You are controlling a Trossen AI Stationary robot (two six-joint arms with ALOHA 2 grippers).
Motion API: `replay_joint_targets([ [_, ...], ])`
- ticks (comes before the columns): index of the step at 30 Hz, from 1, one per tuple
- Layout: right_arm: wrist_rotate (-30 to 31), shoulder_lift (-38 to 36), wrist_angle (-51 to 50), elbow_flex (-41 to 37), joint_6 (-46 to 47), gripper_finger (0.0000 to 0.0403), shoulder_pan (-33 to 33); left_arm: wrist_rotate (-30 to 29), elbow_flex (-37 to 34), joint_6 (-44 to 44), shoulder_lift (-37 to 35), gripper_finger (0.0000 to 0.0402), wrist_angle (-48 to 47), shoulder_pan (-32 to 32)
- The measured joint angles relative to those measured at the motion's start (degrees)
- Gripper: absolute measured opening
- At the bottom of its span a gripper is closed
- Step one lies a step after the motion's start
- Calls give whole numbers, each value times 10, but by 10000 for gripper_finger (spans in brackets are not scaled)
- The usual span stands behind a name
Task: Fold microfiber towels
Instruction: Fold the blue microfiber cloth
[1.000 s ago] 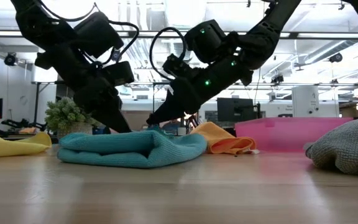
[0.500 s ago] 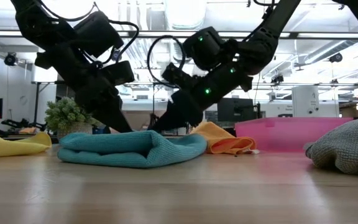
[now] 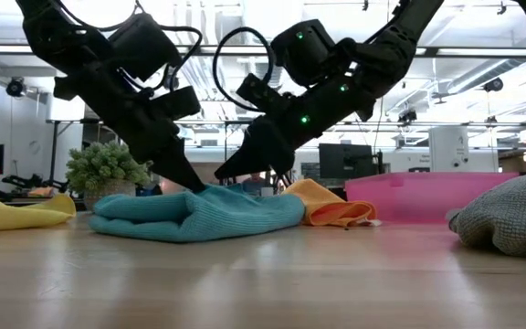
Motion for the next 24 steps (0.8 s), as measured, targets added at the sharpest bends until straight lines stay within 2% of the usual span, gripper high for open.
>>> replay_joint_targets([
  [5,-30,-15,-65,14,11,26,-22,0,-1,0,0,1,-3,0],
  [10,-85,-17,-145,41,25,75,-51,1,-1,0,0,1,-3,0],
  [19,-161,-17,-165,50,26,175,-86,1,-1,-1,0,1,-3,0],
  [24,-166,-16,-164,46,23,187,-89,2,-2,-1,0,1,-3,0],
])
